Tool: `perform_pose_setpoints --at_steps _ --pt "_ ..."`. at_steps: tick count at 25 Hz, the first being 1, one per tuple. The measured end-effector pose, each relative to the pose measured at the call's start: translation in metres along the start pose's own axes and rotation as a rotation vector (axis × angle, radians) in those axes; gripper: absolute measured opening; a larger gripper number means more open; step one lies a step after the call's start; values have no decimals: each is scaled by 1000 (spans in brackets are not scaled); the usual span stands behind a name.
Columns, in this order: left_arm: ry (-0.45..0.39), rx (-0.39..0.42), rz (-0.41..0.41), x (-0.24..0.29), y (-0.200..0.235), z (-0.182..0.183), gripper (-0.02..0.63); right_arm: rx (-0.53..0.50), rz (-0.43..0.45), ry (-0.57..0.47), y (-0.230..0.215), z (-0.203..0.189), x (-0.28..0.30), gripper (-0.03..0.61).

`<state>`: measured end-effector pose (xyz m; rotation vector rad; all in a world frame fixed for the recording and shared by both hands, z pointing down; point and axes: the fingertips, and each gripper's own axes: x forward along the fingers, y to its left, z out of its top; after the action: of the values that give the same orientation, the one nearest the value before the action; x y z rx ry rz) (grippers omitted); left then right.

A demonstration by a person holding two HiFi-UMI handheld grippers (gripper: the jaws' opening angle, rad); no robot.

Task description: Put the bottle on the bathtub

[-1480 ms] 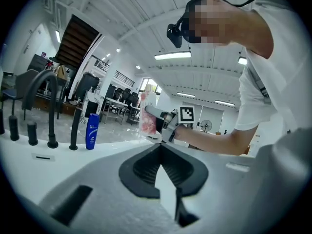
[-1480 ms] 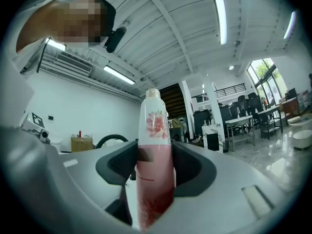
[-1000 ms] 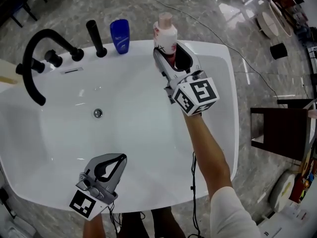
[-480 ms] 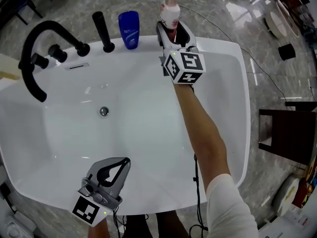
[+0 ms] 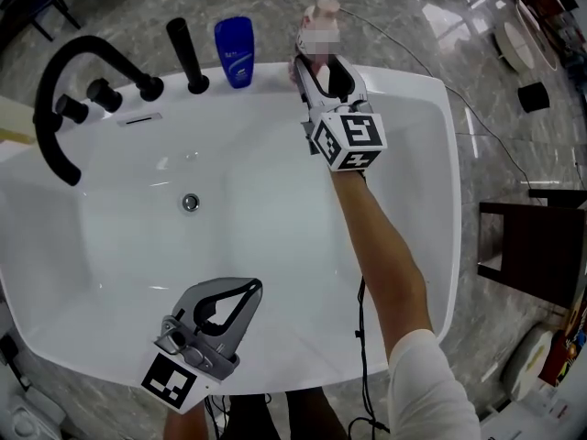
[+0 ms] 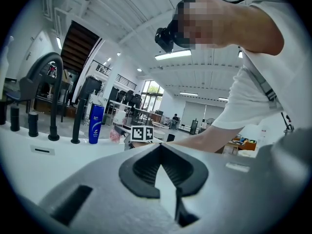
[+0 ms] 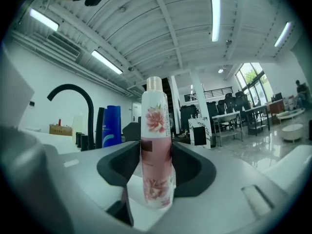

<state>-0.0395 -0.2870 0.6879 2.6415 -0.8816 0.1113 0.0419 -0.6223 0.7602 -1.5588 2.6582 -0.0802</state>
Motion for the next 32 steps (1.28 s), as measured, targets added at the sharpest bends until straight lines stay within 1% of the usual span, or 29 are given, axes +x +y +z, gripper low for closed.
perform_pose_setpoints --at_steps 1,3,7,11,14,20,22,23,26,32 --pt "-2 -1 0 1 0 2 2 24 2 0 1 -1 -7 204" --pt "-8 0 -1 4 -1 5 2 48 11 1 6 -3 -24 201" --pt "-10 9 -10 11 -8 13 2 45 68 23 30 -6 -61 202" --pt "-32 9 -24 18 -14 31 2 115 126 34 50 9 -97 192" --pt "-50 18 -29 21 -20 47 2 118 159 31 60 33 -121 192" --pt "-67 47 -39 25 -42 81 2 64 239 47 86 95 -172 181" --pt "-77 51 -44 24 -52 95 2 63 261 57 98 117 -188 173" --pt "-82 52 -46 23 -57 102 2 64 269 62 104 128 -196 158" --pt "-90 58 -50 17 -72 122 2 56 281 57 119 162 -219 137" --pt "-100 97 -53 0 -99 169 2 47 268 40 133 226 -251 129"
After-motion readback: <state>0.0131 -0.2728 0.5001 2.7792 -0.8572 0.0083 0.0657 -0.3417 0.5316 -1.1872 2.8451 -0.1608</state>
